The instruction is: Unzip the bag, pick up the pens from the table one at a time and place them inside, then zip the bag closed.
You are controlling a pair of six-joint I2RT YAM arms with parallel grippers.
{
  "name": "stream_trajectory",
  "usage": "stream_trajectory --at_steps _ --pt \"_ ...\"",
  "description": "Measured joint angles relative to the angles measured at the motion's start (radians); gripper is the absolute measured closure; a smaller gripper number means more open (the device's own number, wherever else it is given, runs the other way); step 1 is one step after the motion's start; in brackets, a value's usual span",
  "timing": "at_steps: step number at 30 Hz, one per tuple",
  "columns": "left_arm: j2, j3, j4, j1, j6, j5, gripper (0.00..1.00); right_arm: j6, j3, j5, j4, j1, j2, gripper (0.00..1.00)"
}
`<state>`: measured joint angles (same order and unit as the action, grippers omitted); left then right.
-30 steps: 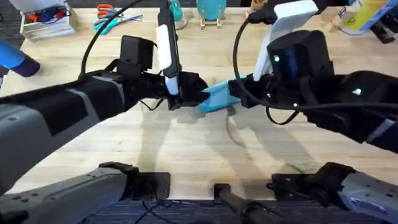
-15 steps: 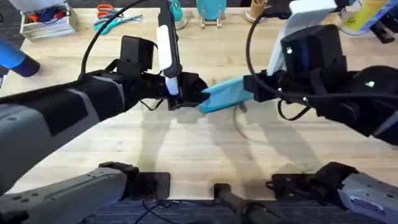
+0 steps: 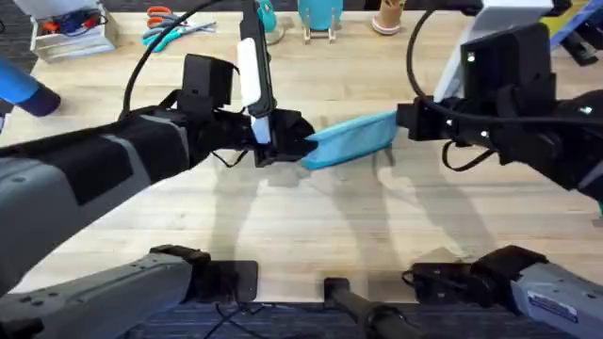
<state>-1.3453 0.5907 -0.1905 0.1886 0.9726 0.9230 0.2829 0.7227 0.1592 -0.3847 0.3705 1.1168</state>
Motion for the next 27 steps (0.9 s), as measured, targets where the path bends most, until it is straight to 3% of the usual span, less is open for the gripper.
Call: stream_trajectory --at_steps 14,22,27 --pt "0.0 0.0 0.003 0.005 0.0 -0.003 0.958 0.072 0.0 -0.021 0.012 -0.11 0.124 0.967" --pt "0.0 0.0 0.004 0.007 0.0 -0.003 0.958 0.185 0.0 -0.013 0.044 -0.119 0.247 0.966" --pt "0.0 0.0 0.004 0.009 0.0 -0.007 0.958 0.208 0.0 -0.011 0.068 -0.119 0.256 0.966"
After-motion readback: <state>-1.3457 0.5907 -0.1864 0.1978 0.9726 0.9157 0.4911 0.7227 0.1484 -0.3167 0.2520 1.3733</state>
